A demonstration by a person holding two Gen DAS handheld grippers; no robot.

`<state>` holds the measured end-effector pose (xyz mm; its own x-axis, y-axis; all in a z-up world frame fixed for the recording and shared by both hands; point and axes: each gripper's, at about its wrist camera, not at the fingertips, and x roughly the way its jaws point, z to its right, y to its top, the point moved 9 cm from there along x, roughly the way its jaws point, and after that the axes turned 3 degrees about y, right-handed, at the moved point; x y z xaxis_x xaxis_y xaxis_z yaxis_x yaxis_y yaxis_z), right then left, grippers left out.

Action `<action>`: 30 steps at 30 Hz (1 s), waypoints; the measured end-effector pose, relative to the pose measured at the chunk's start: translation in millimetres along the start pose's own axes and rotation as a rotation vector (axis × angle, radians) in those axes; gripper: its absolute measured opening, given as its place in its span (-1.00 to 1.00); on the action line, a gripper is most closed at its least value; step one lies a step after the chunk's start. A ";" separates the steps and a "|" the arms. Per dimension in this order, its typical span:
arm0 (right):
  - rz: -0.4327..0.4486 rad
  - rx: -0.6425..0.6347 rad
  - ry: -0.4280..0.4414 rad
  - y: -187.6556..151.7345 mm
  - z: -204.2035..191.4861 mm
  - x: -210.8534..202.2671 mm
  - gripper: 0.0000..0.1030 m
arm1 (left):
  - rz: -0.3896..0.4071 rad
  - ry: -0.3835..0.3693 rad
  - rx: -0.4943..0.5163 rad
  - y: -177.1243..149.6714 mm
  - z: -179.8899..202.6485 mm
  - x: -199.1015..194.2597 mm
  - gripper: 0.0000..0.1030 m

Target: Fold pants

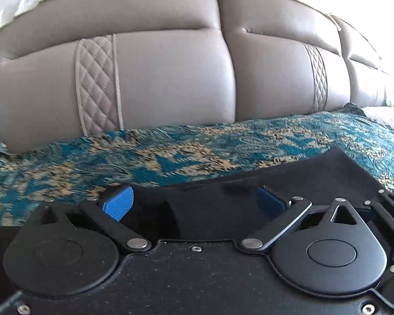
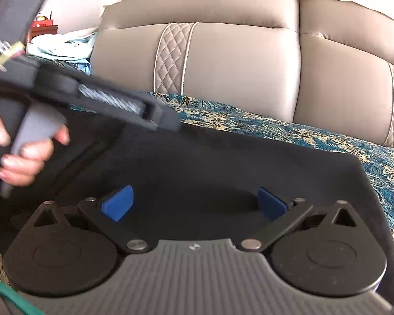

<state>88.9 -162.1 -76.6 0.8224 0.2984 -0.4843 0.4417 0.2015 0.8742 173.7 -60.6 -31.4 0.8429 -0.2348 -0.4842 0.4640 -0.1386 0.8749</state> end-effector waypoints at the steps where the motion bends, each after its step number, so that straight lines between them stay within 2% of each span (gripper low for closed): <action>1: 0.000 0.000 0.000 0.1 0.1 0.1 1.00 | 0.003 0.015 0.000 2.4 -5.0 -6.5 0.97; 5: 0.001 -0.002 -0.003 0.9 0.2 -0.1 1.00 | -0.028 0.120 -0.017 3.4 -31.4 -31.3 0.99; 10: 0.006 -0.002 -0.004 0.3 -0.4 -2.5 1.00 | -0.114 0.219 -0.112 -18.5 -77.8 -61.7 0.99; 14: 0.009 -0.006 -0.016 0.4 -1.7 -3.3 1.00 | -0.086 0.334 -0.200 -41.0 -123.7 -93.9 0.99; 19: 0.020 -0.012 -0.074 -0.8 -2.9 -7.3 1.00 | -0.119 0.452 -0.268 -65.3 -164.3 -121.2 0.99; 22: 0.022 -0.003 -0.087 -1.7 -2.1 -8.4 1.00 | -0.145 0.522 -0.280 -78.2 -175.8 -128.3 0.99; 25: 0.018 0.017 -0.079 -2.5 0.1 -8.6 1.00 | -0.088 0.622 -0.313 -90.6 -180.1 -134.3 0.99; 28: 0.023 0.025 -0.094 -3.9 1.1 -10.6 1.00 | -0.051 0.746 -0.416 -107.1 -179.7 -140.5 0.99; 30: 0.025 0.022 -0.101 -4.3 0.6 -11.7 1.00 | -0.051 0.759 -0.491 -121.5 -175.1 -144.7 0.99</action>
<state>77.6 -167.0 -74.7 0.8647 0.2072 -0.4575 0.4277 0.1740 0.8870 43.1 158.7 -66.3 0.6907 0.4821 -0.5390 0.4230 0.3352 0.8419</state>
